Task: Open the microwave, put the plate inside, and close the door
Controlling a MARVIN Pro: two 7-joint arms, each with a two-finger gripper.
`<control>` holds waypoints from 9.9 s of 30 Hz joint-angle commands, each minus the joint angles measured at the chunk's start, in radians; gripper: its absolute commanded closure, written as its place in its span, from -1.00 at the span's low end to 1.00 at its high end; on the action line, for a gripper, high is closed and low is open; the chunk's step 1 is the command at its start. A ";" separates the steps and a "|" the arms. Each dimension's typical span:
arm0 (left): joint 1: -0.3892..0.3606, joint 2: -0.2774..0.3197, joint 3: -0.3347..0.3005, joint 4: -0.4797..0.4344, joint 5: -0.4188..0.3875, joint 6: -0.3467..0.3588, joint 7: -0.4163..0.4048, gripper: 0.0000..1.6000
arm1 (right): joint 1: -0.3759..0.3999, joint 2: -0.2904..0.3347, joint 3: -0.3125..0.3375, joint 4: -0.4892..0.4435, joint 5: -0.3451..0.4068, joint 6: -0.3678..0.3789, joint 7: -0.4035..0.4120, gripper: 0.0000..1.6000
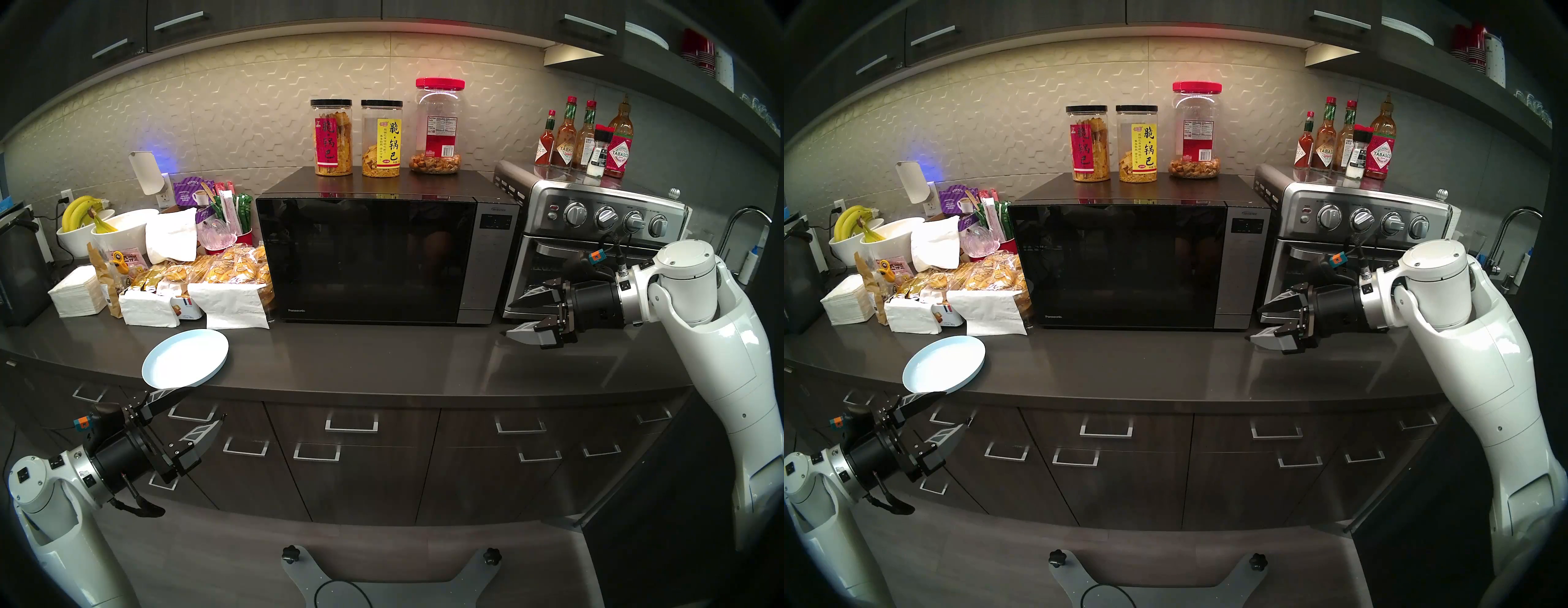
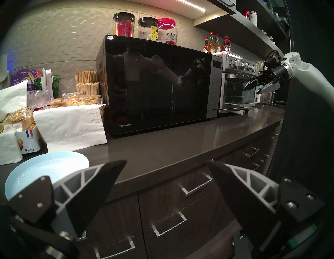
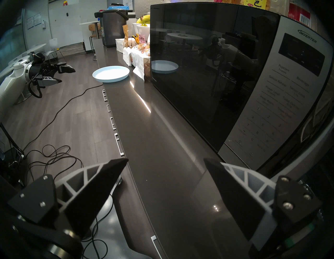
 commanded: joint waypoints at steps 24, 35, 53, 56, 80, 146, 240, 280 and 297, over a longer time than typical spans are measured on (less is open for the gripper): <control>0.001 0.001 0.002 -0.009 -0.005 0.000 0.001 -1.00 | 0.023 -0.074 -0.078 0.044 -0.098 0.074 -0.111 -1.00; 0.001 0.001 0.002 -0.009 -0.005 0.000 0.001 -1.00 | 0.017 -0.103 -0.093 0.073 -0.124 0.084 -0.130 -1.00; 0.001 0.000 0.002 -0.009 -0.005 0.000 0.001 -1.00 | 0.001 -0.160 -0.082 0.085 -0.136 0.148 -0.213 -0.25; 0.001 0.000 0.002 -0.009 -0.005 0.000 0.001 -1.00 | 0.001 -0.174 -0.085 0.090 -0.143 0.151 -0.236 0.01; 0.001 0.000 0.001 -0.009 -0.004 0.000 0.001 -1.00 | -0.020 -0.270 -0.053 0.114 -0.143 0.134 -0.374 0.11; 0.000 0.000 0.001 -0.009 -0.004 0.000 0.001 -1.00 | 0.058 -0.461 -0.035 0.298 -0.183 0.066 -0.585 1.00; 0.000 -0.001 0.001 -0.009 -0.003 0.000 0.001 -1.00 | -0.069 -0.454 0.000 0.271 -0.209 -0.220 -0.541 1.00; 0.000 -0.001 0.001 -0.009 -0.003 0.000 0.001 -1.00 | -0.074 -0.452 0.003 0.234 -0.200 -0.282 -0.431 1.00; 0.000 -0.001 0.001 -0.009 -0.003 0.000 0.001 -1.00 | -0.089 -0.442 -0.008 0.201 -0.169 -0.302 -0.370 1.00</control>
